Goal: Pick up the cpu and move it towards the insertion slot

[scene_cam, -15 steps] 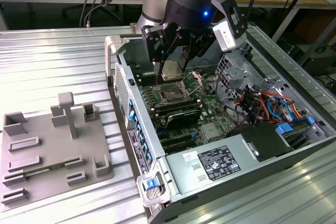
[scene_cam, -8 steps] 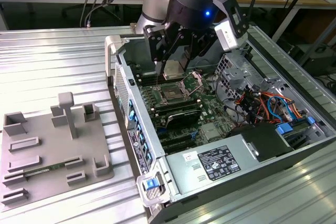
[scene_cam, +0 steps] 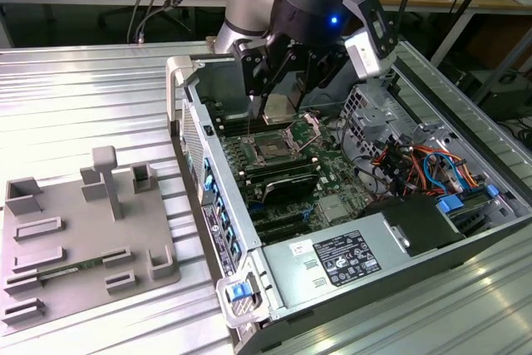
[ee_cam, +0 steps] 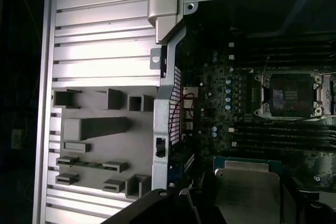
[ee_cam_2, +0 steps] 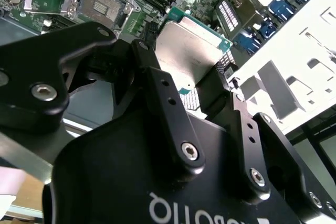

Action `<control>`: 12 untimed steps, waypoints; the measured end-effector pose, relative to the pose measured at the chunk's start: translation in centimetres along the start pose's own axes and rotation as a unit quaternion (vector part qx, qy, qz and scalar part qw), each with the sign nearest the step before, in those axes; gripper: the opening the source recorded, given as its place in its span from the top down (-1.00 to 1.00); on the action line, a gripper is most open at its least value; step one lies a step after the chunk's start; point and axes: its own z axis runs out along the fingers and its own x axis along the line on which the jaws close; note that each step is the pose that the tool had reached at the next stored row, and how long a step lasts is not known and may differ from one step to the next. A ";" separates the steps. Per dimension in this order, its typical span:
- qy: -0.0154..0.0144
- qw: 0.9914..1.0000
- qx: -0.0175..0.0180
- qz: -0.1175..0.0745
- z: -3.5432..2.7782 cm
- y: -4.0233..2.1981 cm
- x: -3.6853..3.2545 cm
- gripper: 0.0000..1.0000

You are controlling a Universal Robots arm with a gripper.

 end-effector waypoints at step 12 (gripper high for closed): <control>0.000 1.000 0.000 0.000 0.15 0.54 -1.02 -0.09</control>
